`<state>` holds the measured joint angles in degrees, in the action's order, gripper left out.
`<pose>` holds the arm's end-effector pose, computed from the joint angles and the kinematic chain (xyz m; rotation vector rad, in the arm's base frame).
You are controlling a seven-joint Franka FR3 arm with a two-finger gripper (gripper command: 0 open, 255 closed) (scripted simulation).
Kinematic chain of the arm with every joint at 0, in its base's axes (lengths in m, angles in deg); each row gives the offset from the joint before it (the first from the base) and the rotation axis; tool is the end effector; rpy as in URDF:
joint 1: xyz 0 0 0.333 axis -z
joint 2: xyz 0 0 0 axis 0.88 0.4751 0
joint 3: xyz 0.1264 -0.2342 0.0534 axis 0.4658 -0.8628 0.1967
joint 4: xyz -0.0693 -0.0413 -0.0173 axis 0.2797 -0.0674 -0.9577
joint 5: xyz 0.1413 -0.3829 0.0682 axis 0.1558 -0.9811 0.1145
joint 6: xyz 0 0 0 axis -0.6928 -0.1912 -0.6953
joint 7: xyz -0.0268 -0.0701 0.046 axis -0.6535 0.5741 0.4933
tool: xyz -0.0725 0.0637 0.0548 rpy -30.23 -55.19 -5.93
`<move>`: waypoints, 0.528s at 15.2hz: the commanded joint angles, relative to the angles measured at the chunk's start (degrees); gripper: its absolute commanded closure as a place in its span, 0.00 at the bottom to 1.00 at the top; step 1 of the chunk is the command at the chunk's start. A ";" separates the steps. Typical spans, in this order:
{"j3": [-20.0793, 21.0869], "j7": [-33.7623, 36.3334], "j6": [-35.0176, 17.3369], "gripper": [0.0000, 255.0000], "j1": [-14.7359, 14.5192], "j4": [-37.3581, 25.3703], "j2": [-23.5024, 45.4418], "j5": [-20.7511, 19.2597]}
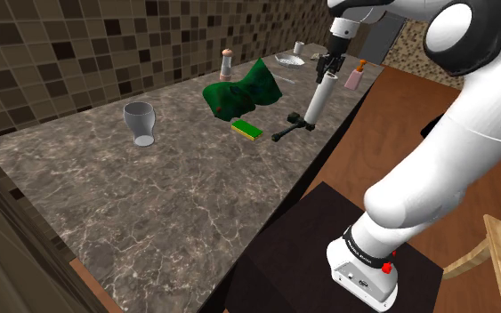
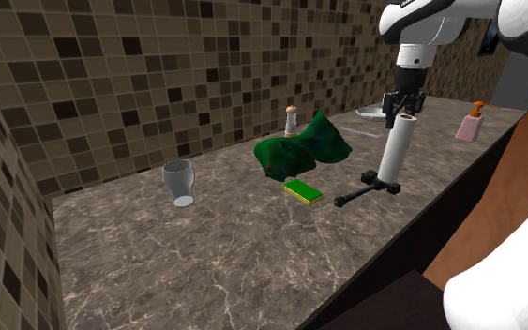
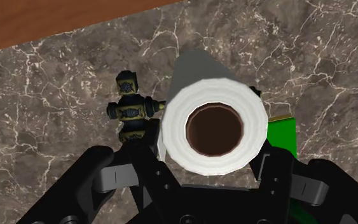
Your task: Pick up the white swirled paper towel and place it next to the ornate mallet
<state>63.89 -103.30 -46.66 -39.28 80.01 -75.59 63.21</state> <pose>0.4811 -0.3439 0.4751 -3.0824 0.1504 0.0570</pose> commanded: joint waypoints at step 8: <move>-4.85 -12.06 3.36 1.00 7.18 -12.73 10.22 2.72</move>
<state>59.60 -113.71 -43.86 -33.15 69.27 -66.90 65.47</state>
